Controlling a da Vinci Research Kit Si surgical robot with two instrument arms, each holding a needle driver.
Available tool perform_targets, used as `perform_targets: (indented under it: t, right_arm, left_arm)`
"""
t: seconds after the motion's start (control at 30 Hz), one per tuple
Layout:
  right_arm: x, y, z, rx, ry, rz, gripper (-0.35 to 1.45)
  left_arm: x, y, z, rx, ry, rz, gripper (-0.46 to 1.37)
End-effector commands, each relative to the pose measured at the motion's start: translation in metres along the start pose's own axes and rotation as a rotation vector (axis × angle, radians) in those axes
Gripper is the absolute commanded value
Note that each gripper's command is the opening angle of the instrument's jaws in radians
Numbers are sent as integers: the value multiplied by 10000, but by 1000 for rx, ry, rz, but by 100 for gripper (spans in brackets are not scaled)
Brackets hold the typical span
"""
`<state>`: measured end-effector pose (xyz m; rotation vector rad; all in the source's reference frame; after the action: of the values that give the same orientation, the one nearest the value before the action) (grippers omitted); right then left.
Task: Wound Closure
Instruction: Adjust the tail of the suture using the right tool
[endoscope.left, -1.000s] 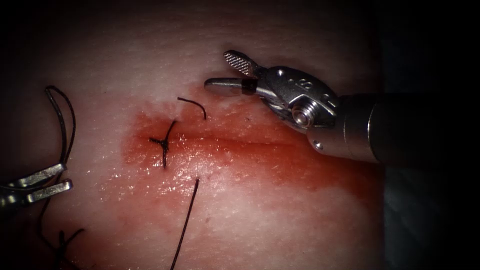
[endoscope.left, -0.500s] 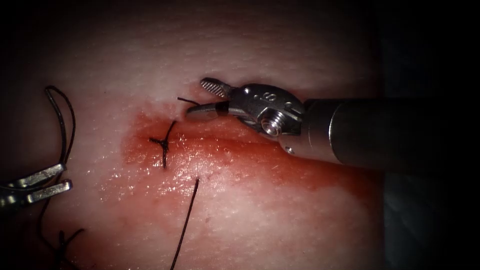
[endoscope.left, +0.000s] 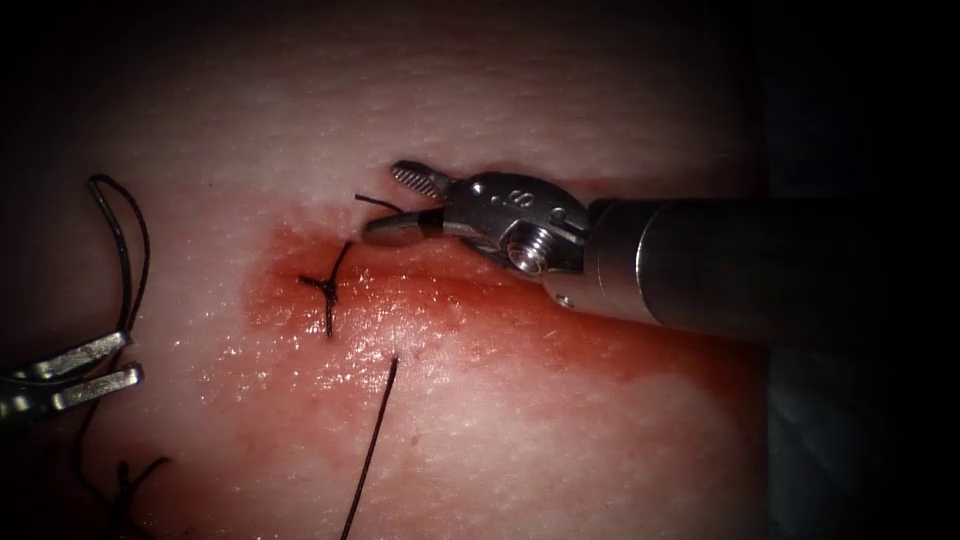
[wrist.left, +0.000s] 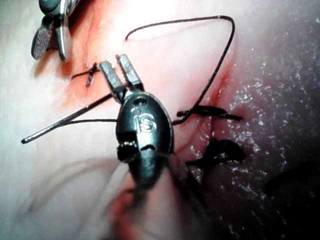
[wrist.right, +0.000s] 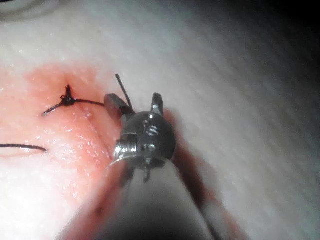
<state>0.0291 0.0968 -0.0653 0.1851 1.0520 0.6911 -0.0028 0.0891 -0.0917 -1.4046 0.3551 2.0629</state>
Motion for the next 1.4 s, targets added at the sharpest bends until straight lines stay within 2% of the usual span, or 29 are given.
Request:
perform_targets:
  t: [0.03, 0.07, 0.17, 0.3, 0.4, 0.53, 0.57, 0.73, 1.23, 1.4]
  right_arm:
    - [2, -1, -2, 13, 12, -3, 15]
    - [3, -1, -4, 22, 20, -9, -35]
    - [17, -2, -10, 29, 85, -8, -35]
    - [27, -3, -15, 2, 87, -2, -35]
    - [24, -2, -19, -38, 90, 2, -35]
    - [15, 5, -29, -111, 174, 104, -35]
    - [13, 8, -35, -137, 219, 148, -35]
    - [12, 12, -50, -183, 286, 243, -35]
    - [30, 11, -54, -190, 303, 279, -35]
    - [30, 10, -55, -190, 303, 279, -35]
  left_arm:
    - [0, 0, 0, -6, 0, 0, -35]
    - [0, 0, 0, -6, 0, 0, -35]
    - [0, 0, 0, -6, 0, 0, -35]
    - [0, 1, -1, -6, 0, 0, -35]
    - [0, 1, -1, -6, 0, 0, -35]
    - [0, 2, -2, -6, 0, 0, -35]
    - [0, 2, -2, -6, 1, 1, -35]
    - [-1, 2, -2, -6, 1, 1, -35]
    - [-1, 3, 0, -4, 1, 7, -35]
    - [-1, 3, -1, -4, 1, 7, -35]
